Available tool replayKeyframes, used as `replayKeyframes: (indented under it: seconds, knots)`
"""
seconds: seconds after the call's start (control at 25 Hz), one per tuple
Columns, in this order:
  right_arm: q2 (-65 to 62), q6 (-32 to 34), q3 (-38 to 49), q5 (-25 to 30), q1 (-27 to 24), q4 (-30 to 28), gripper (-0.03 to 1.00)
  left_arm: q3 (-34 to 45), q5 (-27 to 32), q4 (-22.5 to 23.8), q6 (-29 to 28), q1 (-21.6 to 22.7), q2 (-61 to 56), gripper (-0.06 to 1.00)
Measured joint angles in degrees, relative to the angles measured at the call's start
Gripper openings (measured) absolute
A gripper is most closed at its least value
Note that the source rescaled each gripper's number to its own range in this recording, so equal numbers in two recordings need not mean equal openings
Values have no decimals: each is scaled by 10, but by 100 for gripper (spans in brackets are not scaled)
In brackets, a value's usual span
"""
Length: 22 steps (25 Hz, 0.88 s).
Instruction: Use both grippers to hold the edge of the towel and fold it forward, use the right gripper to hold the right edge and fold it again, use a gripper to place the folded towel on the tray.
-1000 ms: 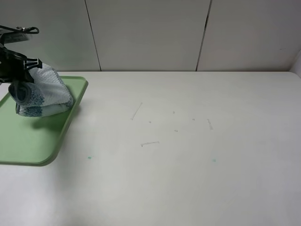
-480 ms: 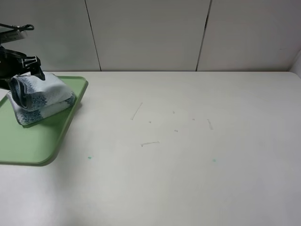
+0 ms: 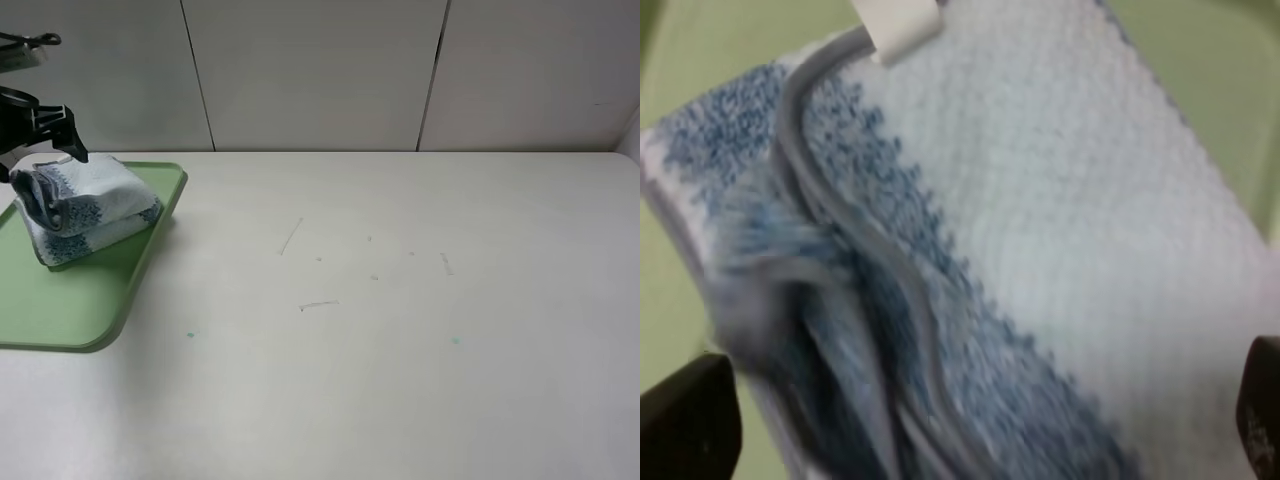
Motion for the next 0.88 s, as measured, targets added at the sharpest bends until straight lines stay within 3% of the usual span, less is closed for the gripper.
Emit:
replayKeyframes:
  seconds: [0.68,0.88]
  knots:
    - [0,0,0,0,0,1,100,1,266,24,18,1,-153,100]
    - [0,0,0,0,0,1,100,40,314,28,19,1,-240,100]
